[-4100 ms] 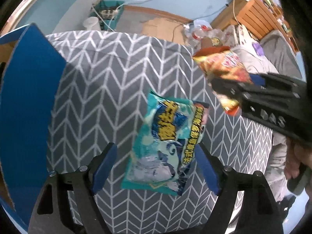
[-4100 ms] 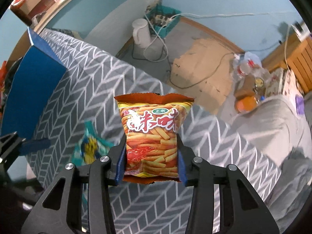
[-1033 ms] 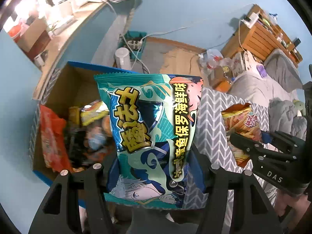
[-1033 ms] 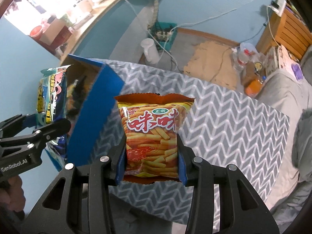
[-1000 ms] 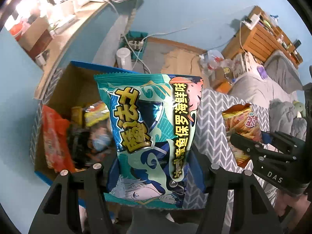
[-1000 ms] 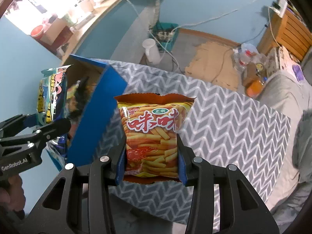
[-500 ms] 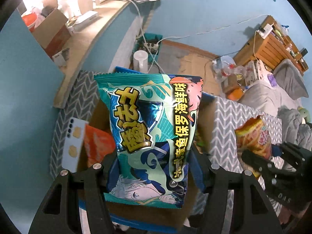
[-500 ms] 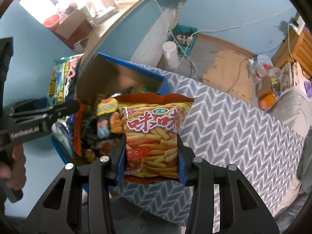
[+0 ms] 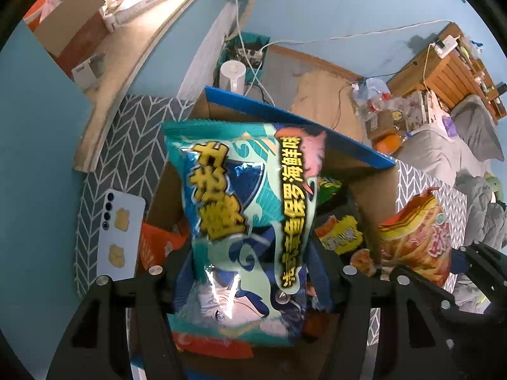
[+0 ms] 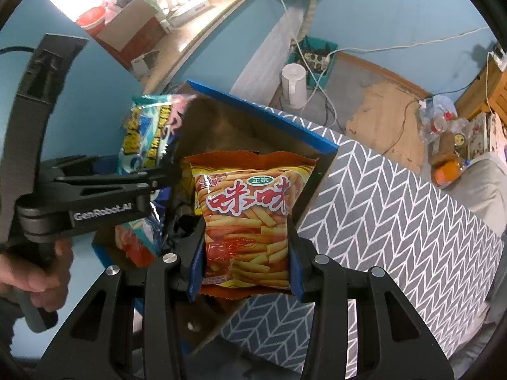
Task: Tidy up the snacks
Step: 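Lift both held bags and carry them over the cardboard box, then open both grippers to drop the bags into the box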
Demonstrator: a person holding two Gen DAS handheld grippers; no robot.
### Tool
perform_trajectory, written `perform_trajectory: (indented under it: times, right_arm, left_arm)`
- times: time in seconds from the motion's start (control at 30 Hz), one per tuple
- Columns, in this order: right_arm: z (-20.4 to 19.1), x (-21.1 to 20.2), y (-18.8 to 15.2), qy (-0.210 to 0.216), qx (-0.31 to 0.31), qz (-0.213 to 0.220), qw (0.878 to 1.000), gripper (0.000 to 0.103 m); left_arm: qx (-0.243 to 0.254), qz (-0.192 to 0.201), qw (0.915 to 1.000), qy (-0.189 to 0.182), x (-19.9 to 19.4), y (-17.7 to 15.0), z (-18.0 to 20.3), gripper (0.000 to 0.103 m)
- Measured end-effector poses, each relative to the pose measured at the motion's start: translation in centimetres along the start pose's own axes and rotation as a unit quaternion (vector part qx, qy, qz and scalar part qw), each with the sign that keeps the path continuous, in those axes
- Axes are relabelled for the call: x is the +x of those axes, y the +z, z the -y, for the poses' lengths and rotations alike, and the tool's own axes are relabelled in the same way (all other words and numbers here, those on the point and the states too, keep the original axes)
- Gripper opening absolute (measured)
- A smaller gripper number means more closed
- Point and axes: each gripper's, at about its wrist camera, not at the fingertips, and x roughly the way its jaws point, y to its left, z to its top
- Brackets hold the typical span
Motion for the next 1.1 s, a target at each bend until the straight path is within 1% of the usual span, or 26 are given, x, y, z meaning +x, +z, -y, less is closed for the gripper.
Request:
perform_trajectory:
  times: [0.1,0.13,0.2,0.23,0.33,0.5,0.83,0.87,0.9,0.93,1.07,1.1]
  right_arm:
    - [0.1,0.3,0.4,-0.004,0.005,-0.002,1.000,0.042]
    - [0.1,0.3,0.5,-0.006,0.006,-0.003,1.000,0.042]
    - [0.1,0.6,0.8,-0.007,0.008,-0.005,1.000,0.042]
    - [0.1,0.7,0.9,-0.007,0.009,-0.006,1.000,0.042]
    - [-0.1,0.9,1.1,-0.006,0.008,-0.009,1.000,0.042]
    - [-0.8,1.6,1.5,0.001,0.001,-0.016,1.000,0.042]
    - [-3.5,3.1,2.3,0.007,-0.033,-0.030,0.999,0.043]
    - [-3.8,3.1,2.3,0.004,-0.037,-0.030,0.999,0.044]
    - [-4.0,3.0,2.3,0.005,-0.040,-0.030,0.999,0.050]
    - [-4.2,2.8,2.3,0.004,-0.043,-0.029,0.999,0.053]
    - [-4.6,1.9,2.2,-0.005,-0.054,-0.022,0.998,0.056]
    - [-4.7,1.5,2.1,-0.009,-0.054,-0.019,0.998,0.059]
  left_arm:
    - [0.003,0.001,1.0000,0.006,0.2,0.2,-0.1,0.067]
    - [0.005,0.002,1.0000,0.008,0.3,0.3,-0.1,0.072]
    - [0.002,0.005,0.9998,0.019,0.0,0.3,-0.3,0.075]
    - [-0.001,0.008,0.9997,0.022,-0.1,0.3,-0.5,0.075]
    - [-0.010,0.011,0.9998,0.012,-0.8,0.0,-1.1,0.075]
    - [-0.016,0.023,0.9994,0.020,-2.5,-0.9,-1.8,0.075]
    - [-0.045,0.026,0.9985,0.016,-4.2,-3.3,-3.5,0.075]
    - [-0.048,0.026,0.9983,0.016,-4.3,-3.5,-3.6,0.075]
    - [-0.053,0.027,0.9981,0.017,-4.5,-3.7,-3.7,0.075]
    - [-0.056,0.027,0.9979,0.016,-4.5,-3.9,-3.8,0.075]
    - [-0.065,0.032,0.9973,0.013,-5.4,-4.7,-4.0,0.075]
    - [-0.067,0.035,0.9971,0.013,-5.7,-4.9,-4.1,0.075]
